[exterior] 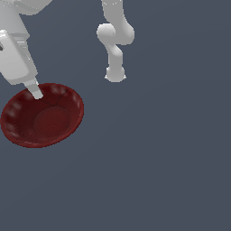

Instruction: Pick up the object and move it to a goal position.

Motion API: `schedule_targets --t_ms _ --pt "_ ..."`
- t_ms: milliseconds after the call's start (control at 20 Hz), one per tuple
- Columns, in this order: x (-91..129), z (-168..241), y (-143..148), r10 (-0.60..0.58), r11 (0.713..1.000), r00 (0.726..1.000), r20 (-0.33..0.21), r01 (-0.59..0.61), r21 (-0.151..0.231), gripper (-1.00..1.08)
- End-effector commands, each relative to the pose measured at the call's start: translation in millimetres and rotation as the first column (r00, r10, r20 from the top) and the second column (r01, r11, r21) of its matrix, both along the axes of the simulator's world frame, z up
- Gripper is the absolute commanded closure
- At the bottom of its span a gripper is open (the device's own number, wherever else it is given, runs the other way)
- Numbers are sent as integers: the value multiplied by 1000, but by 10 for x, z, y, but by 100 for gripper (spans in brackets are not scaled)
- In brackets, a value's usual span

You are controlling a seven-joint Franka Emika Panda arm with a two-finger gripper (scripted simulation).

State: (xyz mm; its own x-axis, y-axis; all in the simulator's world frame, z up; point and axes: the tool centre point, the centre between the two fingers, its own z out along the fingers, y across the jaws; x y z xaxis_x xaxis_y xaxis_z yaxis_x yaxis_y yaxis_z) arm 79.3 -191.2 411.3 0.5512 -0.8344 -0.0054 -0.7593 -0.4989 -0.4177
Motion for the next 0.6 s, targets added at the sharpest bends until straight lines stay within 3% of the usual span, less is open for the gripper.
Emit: schedule_targets --t_ms 0,550 --pt "23 94 -27 1 1000 1000 3 -1 0 108" --pt "46 162 -63 1 1000 1000 1 -1 2 108"
